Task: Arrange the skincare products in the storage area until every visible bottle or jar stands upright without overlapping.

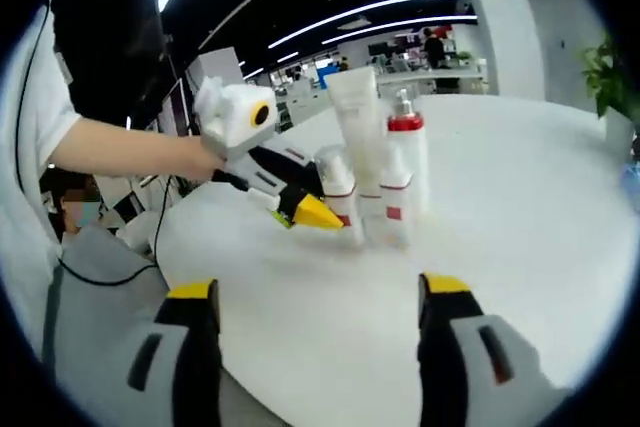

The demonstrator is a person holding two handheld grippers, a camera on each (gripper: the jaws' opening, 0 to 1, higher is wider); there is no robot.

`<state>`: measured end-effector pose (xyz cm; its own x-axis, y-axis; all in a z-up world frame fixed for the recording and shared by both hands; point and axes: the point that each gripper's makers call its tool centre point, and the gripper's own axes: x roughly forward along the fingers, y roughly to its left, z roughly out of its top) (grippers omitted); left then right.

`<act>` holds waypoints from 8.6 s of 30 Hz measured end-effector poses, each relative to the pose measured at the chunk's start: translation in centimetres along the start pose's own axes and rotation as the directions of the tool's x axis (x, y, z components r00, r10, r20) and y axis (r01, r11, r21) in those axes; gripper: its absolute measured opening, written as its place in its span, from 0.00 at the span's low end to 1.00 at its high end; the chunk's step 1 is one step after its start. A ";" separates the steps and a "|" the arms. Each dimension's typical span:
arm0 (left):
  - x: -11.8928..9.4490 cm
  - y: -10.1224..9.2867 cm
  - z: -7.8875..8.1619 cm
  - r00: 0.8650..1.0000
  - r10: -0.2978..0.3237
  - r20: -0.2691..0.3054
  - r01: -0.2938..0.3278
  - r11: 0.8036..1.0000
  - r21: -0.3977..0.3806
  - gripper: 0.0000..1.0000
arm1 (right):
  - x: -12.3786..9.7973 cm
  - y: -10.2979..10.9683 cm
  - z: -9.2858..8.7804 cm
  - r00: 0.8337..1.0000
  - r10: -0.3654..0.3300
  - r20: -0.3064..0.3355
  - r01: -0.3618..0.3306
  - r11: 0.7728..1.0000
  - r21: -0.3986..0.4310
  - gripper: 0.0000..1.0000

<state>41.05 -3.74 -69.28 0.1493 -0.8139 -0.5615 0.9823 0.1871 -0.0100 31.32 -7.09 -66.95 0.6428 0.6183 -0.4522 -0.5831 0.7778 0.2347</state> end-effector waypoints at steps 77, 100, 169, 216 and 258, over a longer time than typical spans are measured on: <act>-4.9 -0.9 -2.4 0.997 0.040 -0.068 -0.046 0.994 -0.099 0.54 | -1.3 1.3 1.6 0.998 -0.047 0.045 0.046 0.999 0.013 0.88; -15.6 -4.1 -7.9 0.963 0.256 -0.090 -0.270 0.888 -0.372 0.91 | -3.0 2.8 3.4 0.982 -0.179 0.065 0.177 0.984 0.027 0.98; -17.0 -2.5 -9.0 0.803 0.547 -0.236 -0.579 0.623 -0.526 0.97 | -3.5 4.6 3.3 0.968 -0.221 0.119 0.214 0.974 0.069 0.99; -7.9 9.6 -12.5 0.716 0.520 -0.465 -0.698 0.520 -0.492 0.97 | -3.1 4.0 2.5 0.969 -0.239 0.068 0.234 0.969 0.072 0.98; -8.0 8.2 -10.7 0.777 0.506 -0.374 -0.620 0.513 -0.593 0.18 | -3.2 3.8 2.7 0.963 -0.258 0.079 0.253 0.965 0.071 0.96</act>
<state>46.73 10.21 -73.67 0.5708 -0.3319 -0.7510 0.3443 0.9271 -0.1480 28.35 -5.82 -62.31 0.8088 0.4033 -0.4281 -0.3648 0.9149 0.1727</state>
